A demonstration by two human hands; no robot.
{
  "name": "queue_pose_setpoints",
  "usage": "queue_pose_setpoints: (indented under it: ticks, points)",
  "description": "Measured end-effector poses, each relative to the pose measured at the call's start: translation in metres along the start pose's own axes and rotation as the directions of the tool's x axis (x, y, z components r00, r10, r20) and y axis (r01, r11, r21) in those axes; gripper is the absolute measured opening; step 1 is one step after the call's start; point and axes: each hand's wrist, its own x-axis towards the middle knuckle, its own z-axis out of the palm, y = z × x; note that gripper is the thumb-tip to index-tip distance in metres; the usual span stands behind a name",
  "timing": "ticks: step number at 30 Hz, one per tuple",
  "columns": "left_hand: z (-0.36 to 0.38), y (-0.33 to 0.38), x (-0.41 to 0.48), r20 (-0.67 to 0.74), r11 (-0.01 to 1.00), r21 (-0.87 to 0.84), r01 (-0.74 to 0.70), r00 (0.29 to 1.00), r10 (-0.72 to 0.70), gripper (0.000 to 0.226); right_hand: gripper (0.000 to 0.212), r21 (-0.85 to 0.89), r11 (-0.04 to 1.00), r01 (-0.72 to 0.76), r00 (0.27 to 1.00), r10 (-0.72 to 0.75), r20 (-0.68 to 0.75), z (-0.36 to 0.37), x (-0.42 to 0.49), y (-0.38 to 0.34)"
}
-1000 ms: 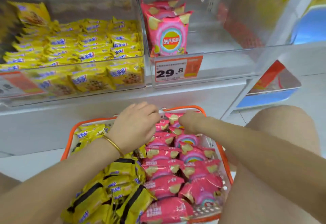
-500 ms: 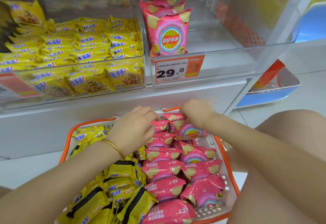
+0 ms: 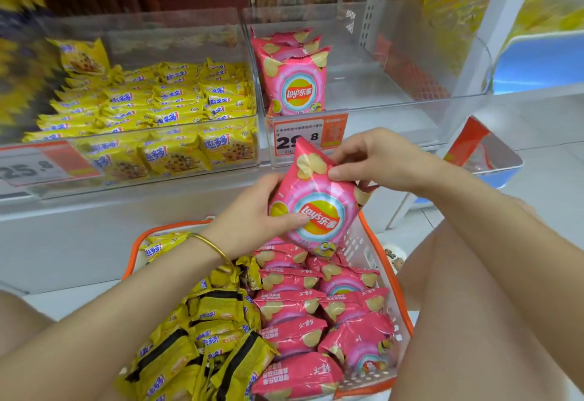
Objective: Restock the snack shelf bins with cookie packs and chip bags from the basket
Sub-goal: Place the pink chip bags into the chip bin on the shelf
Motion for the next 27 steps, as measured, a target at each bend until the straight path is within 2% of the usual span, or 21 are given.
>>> queue_pose_setpoints:
  ticks: [3, 6, 8, 12, 14, 16, 17, 20, 21, 24, 27]
  points:
    - [-0.009, 0.016, -0.004, -0.097, 0.993, -0.117, -0.026, 0.995, 0.014, 0.05, 0.005, 0.133, 0.989, 0.069, 0.991, -0.053, -0.123, -0.016, -0.008, -0.008]
    - [-0.021, 0.042, 0.003, -0.217, 0.98, -0.162, -0.112, 0.973, 0.075, 0.04, 0.042, 0.322, 0.942, 0.093, 0.991, -0.056, -0.123, -0.031, -0.015, -0.015]
    - [-0.031, 0.058, 0.017, -0.271, 0.975, -0.134, -0.175, 0.953, 0.134, 0.041, 0.051, 0.422, 0.899, 0.117, 0.99, -0.073, -0.119, -0.037, -0.01, -0.025]
    - [-0.051, 0.081, 0.047, -0.426, 0.956, 0.129, -0.263, 0.856, 0.294, 0.046, 0.044, 0.429, 0.874, 0.228, 0.929, -0.063, -0.364, -0.068, 0.024, -0.046]
    - [-0.061, 0.078, 0.058, -0.474, 0.91, 0.374, -0.177, 0.807, 0.352, 0.05, 0.044, 0.356, 0.899, 0.255, 0.874, -0.057, -0.483, -0.085, 0.046, -0.048]
    - [-0.066, 0.067, 0.063, -0.421, 0.814, 0.57, -0.113, 0.81, 0.408, 0.049, 0.047, 0.185, 0.957, 0.225, 0.829, -0.088, -0.552, -0.094, 0.068, -0.046]
    - [-0.066, 0.061, 0.065, -0.379, 0.78, 0.617, -0.102, 0.831, 0.408, 0.049, 0.048, 0.069, 0.98, 0.185, 0.828, -0.118, -0.548, -0.094, 0.078, -0.045]
    - [-0.059, 0.048, 0.063, -0.328, 0.761, 0.646, -0.062, 0.878, 0.35, 0.033, 0.048, -0.194, 0.981, 0.026, 0.917, -0.101, -0.387, -0.074, 0.101, -0.04]
    - [-0.057, 0.045, 0.061, -0.323, 0.75, 0.658, -0.063, 0.876, 0.357, 0.03, 0.048, -0.205, 0.979, -0.006, 0.939, -0.065, -0.339, -0.065, 0.108, -0.034]
    - [-0.056, 0.04, 0.059, -0.306, 0.729, 0.68, -0.072, 0.877, 0.371, 0.026, 0.05, -0.08, 0.995, -0.064, 0.957, 0.039, -0.286, -0.045, 0.127, -0.021]
    - [-0.057, 0.036, 0.058, -0.271, 0.7, 0.711, -0.071, 0.89, 0.366, 0.028, 0.054, -0.041, 0.996, -0.082, 0.971, 0.07, -0.23, -0.044, 0.135, -0.017]
